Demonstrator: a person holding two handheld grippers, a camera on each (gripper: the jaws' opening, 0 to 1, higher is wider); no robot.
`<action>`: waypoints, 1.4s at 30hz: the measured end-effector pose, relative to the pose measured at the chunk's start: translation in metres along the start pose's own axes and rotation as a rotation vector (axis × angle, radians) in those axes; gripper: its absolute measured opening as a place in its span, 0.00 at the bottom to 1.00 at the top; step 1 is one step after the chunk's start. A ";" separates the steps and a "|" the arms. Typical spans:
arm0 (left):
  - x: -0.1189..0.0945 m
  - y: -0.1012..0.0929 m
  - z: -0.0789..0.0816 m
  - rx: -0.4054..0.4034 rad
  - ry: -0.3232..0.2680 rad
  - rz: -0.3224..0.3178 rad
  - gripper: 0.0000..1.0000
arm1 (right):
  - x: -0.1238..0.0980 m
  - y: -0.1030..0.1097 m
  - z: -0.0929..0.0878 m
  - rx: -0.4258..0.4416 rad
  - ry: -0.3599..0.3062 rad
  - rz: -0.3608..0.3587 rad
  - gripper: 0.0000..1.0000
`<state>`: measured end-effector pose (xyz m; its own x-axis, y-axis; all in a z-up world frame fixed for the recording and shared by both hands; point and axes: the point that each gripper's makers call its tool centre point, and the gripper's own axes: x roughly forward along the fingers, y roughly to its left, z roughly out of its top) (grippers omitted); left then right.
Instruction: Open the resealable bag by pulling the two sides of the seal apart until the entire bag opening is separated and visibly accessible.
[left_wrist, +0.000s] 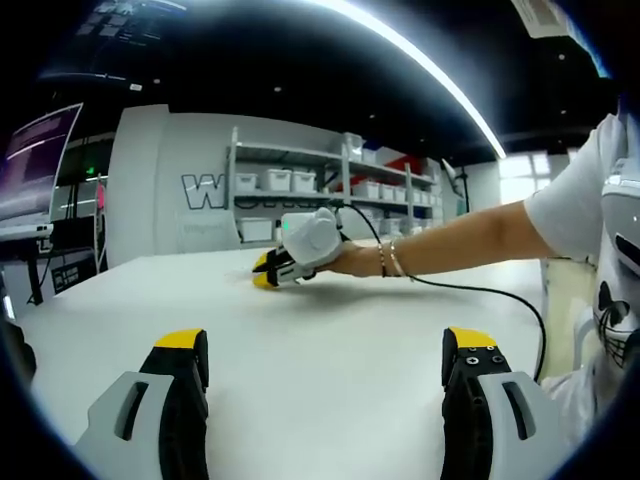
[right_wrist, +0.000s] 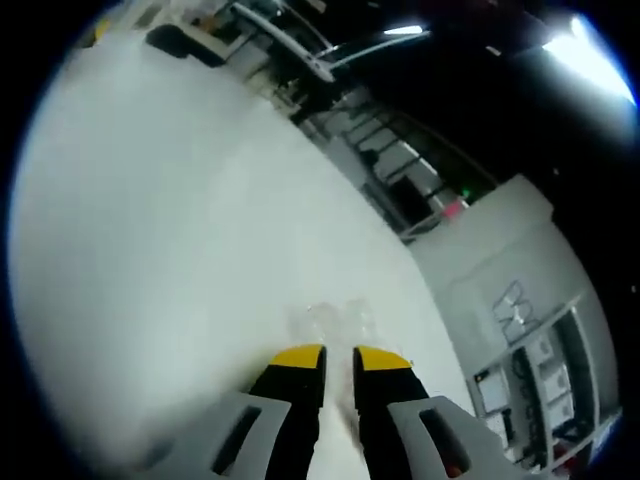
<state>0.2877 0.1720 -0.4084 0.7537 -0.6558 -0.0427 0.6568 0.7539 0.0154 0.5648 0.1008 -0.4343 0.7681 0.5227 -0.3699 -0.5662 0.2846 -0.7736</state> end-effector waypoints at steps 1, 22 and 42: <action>0.000 0.000 0.000 -0.001 -0.001 0.000 0.96 | 0.000 0.000 0.000 0.001 0.002 0.001 0.05; 0.000 -0.001 0.001 -0.007 -0.002 0.000 0.96 | -0.014 -0.033 0.001 0.199 -0.034 -0.095 0.00; 0.000 0.001 0.002 -0.012 -0.005 0.000 0.96 | -0.061 -0.074 -0.014 0.474 -0.080 -0.225 0.00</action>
<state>0.2881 0.1727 -0.4066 0.7538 -0.6559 -0.0381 0.6565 0.7543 0.0030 0.5646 0.0369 -0.3615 0.8716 0.4613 -0.1662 -0.4770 0.7195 -0.5048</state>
